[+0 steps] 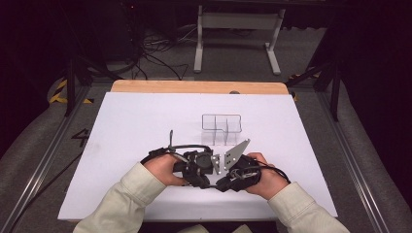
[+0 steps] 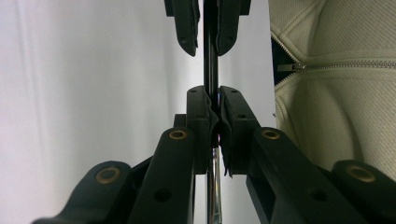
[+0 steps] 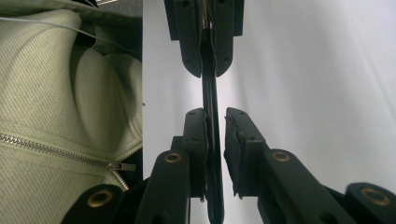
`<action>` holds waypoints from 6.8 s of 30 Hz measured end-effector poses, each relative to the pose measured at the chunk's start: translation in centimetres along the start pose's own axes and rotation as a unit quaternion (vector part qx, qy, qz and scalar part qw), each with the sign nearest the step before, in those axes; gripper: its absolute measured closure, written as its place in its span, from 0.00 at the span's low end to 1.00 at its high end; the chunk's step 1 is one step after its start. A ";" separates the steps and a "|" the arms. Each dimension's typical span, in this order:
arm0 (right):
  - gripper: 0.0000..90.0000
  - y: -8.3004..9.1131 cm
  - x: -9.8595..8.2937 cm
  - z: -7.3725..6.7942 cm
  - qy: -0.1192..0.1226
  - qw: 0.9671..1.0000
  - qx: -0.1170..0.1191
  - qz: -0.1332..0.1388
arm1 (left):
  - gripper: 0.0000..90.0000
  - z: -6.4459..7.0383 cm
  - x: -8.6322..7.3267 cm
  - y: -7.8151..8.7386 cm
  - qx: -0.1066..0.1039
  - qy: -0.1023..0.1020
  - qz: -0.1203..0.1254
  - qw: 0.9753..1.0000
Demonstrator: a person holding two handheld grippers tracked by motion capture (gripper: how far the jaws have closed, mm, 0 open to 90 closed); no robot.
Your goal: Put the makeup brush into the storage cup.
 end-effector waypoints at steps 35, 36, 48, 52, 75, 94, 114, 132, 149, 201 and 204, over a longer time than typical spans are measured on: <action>0.94 -0.1 -0.2 -0.3 0.013 1.000 0.018 0.019 | 0.91 0.0 -0.4 0.9 -0.014 0.014 0.038 0.999; 0.94 0.0 -0.2 -0.3 0.012 0.999 0.019 0.024 | 0.89 -0.1 -0.4 1.1 -0.012 0.013 0.046 0.999; 0.94 1.0 -0.2 -0.2 0.016 0.998 0.006 0.054 | 0.58 -1.0 -3.6 4.9 0.004 0.097 0.173 0.980; 0.94 1.9 -0.2 0.2 0.019 0.997 -0.015 0.078 | 0.54 -0.4 -4.5 5.9 0.027 0.107 0.189 0.976; 0.94 5.2 0.2 1.6 -0.003 0.973 -0.115 0.202 | 0.32 1.1 -9.6 7.0 0.082 0.153 0.266 0.948; 0.94 7.0 1.1 2.3 -0.023 0.942 -0.186 0.278 | 0.28 -0.2 -13.6 4.9 0.119 0.237 0.298 0.917; 0.93 7.7 2.1 4.4 -0.040 0.894 -0.262 0.362 | 0.25 -1.0 -15.4 3.1 0.147 0.278 0.306 0.898; 0.93 7.1 2.8 6.7 -0.049 0.865 -0.295 0.404 | 0.23 -1.1 -16.6 2.4 0.198 0.295 0.338 0.872; 0.93 6.2 2.9 8.7 -0.050 0.844 -0.314 0.431 | 0.20 -0.8 -17.9 2.2 0.227 0.313 0.360 0.849; 0.93 2.7 0.4 12.7 -0.109 0.850 -0.325 0.400 | 0.18 -0.2 -18.8 1.7 0.247 0.312 0.357 0.845; 0.93 2.6 0.4 12.7 -0.108 0.851 -0.323 0.399 | 0.18 -0.2 -18.8 1.7 0.245 0.312 0.357 0.846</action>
Point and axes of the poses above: each handheld gripper's, and its own axes: y roughly backward along the jaws, x roughly out of its top, z roughly to its right, the point moved 3 cm from there along -y, roughly forward along the jaws, and after that the axes turned 8 degrees about x, right-handed, at the moved point
